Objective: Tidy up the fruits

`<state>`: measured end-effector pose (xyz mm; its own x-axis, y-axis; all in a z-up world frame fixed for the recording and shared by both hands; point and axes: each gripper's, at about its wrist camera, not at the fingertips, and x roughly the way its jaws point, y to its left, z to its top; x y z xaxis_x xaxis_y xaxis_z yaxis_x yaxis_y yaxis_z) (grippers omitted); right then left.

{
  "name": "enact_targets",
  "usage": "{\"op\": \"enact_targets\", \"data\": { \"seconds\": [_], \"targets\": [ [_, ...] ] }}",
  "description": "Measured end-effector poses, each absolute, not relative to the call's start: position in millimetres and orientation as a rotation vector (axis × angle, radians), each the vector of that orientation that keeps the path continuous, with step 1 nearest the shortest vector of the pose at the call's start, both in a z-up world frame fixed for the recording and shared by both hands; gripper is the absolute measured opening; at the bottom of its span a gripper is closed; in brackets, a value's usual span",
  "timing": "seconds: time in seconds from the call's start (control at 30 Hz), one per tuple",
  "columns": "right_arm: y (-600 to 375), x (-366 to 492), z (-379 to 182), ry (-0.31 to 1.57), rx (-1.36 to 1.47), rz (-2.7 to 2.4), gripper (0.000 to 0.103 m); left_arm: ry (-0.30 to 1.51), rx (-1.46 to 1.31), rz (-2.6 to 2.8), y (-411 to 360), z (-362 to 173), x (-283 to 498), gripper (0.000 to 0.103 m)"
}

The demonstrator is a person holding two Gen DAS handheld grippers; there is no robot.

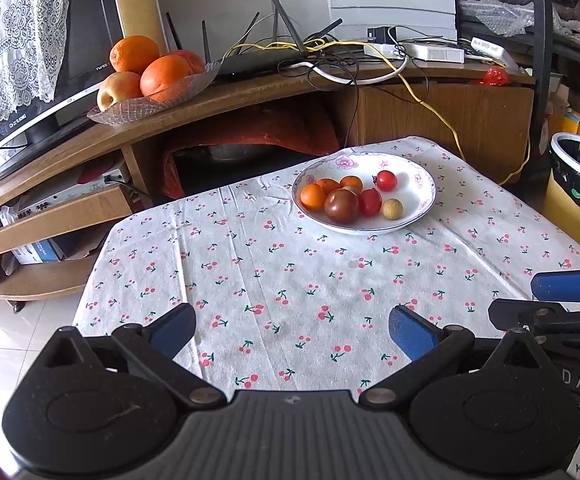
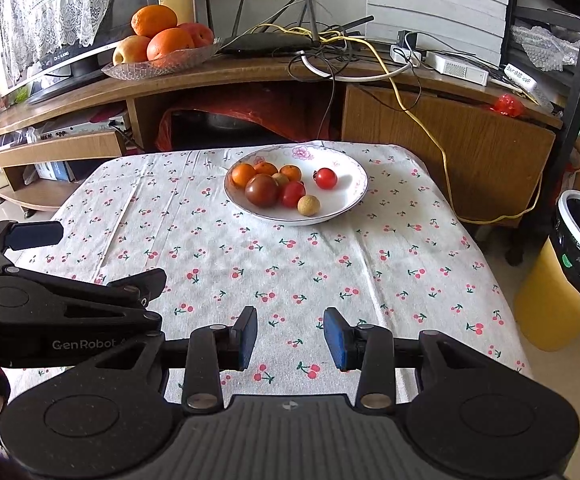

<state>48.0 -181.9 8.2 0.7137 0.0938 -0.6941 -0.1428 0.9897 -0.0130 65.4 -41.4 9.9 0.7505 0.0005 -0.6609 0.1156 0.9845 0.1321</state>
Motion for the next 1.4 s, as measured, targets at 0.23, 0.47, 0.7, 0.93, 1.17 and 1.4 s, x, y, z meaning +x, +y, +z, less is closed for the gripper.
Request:
{"op": "enact_targets", "data": {
  "seconds": [0.23,0.47,0.7,0.93,1.17,1.4],
  "targets": [
    [-180,45,7,0.771,-0.074,0.132,0.033,0.728,0.168,-0.060,-40,9,62,0.103],
    [-179,42,6,0.774,-0.076,0.131,0.033,0.730,0.172,-0.058,-40,8,59,0.103],
    [-178,39,5,0.775,-0.078,0.131,0.033,0.732,0.172,-0.053,-39,7,50,0.103],
    [-176,35,4,0.776,-0.079,0.131,0.033,0.731,0.176,-0.048,-39,7,43,0.103],
    [-175,26,2,0.776,-0.083,0.134,0.033,0.730,0.178,-0.044,-39,7,36,0.103],
    [-174,21,3,0.777,-0.087,0.134,0.033,0.730,0.183,-0.042,-39,7,32,0.103]
  ]
}}
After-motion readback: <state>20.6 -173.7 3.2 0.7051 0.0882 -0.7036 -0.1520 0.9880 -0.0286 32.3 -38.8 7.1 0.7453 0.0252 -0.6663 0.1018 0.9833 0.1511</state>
